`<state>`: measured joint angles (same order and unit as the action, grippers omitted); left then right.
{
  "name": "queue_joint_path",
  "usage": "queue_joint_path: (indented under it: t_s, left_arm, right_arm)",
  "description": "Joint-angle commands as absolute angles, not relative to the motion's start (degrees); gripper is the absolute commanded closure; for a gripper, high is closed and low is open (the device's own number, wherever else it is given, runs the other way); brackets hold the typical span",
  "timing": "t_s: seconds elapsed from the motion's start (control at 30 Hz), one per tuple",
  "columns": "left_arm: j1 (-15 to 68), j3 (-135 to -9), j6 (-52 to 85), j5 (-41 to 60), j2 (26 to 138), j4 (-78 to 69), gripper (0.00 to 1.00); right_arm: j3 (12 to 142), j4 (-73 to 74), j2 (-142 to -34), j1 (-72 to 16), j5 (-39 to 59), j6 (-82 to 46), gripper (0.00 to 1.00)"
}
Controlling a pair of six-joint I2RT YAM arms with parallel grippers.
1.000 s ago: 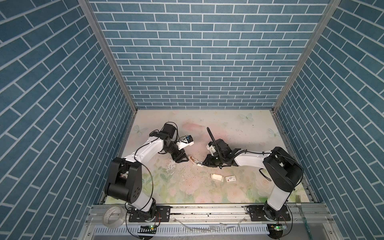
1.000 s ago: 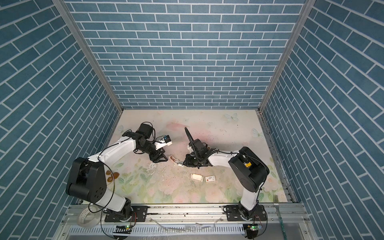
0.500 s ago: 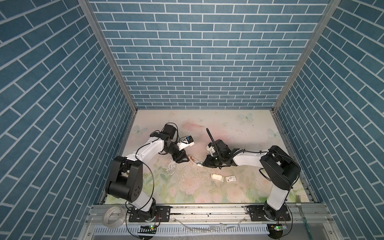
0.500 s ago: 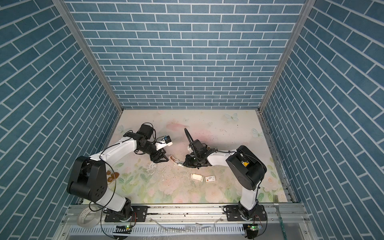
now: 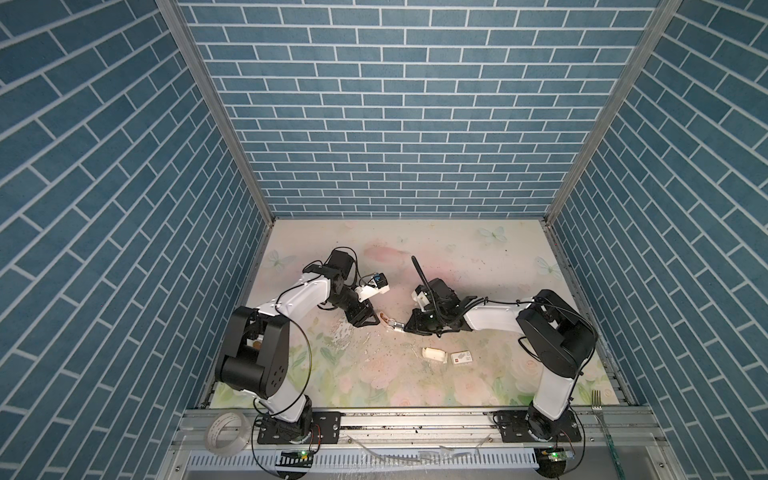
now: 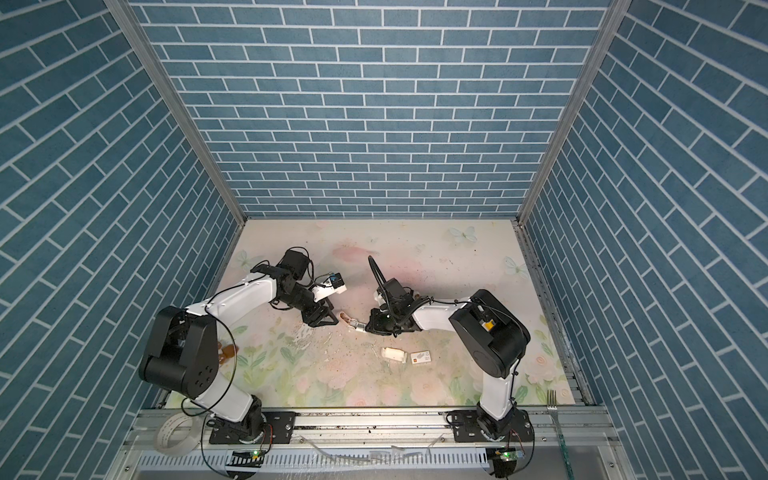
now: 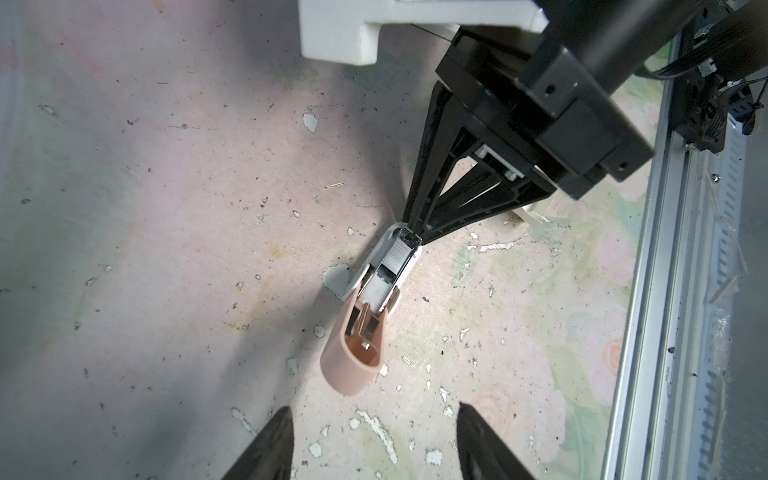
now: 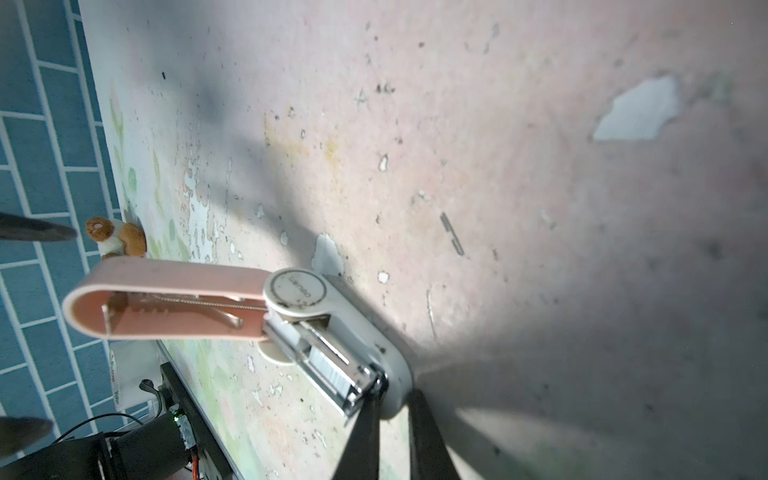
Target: Load the staples into the stapler
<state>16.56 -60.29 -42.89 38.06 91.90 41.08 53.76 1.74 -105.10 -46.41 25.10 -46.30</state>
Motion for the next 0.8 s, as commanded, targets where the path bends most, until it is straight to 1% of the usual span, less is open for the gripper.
queue_joint_path:
  t_s: [0.0,0.27,0.47,0.57,0.77]
  left_arm:
    - [17.1,-60.7,-43.5,39.3,93.1,42.4,0.38]
    - [17.4,-60.0,-44.0,40.2,92.6,43.5,0.44]
    - [17.5,-59.1,-44.0,40.0,91.5,43.4,0.43]
    - [17.5,-58.7,-44.0,39.6,91.2,43.1,0.40]
    - [17.5,-57.9,-44.3,37.7,88.2,42.0,0.38]
  right_arm:
    - [54.9,1.3,-106.4,-46.0,25.7,-47.7,0.84]
    - [55.6,0.1,-107.0,-45.8,25.6,-47.0,0.85]
    - [57.3,-1.7,-108.1,-45.6,26.2,-45.3,0.86]
    - [58.9,-4.1,-108.9,-45.5,26.5,-43.1,0.87]
    - [60.2,-6.2,-110.2,-44.7,28.1,-40.5,0.88]
